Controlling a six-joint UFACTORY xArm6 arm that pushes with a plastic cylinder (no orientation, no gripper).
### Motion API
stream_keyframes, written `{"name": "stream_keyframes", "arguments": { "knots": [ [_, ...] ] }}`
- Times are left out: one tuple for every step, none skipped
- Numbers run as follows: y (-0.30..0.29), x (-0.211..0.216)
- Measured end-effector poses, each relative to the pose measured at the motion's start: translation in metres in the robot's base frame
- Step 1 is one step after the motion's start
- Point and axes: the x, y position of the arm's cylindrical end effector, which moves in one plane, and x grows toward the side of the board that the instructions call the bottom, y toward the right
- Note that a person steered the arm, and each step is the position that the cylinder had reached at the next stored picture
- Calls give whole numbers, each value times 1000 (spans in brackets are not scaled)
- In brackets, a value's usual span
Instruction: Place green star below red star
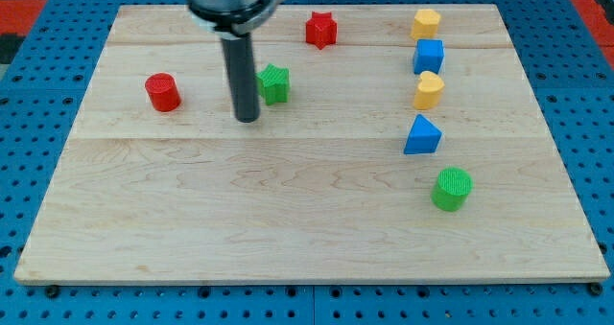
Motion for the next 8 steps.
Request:
{"name": "stream_keyframes", "arguments": {
  "knots": [
    [-8,-11],
    [-8,-33],
    [16,-52],
    [53,-56],
    [45,-52],
    [42,-41],
    [61,-52],
    [79,-67]
  ]
}}
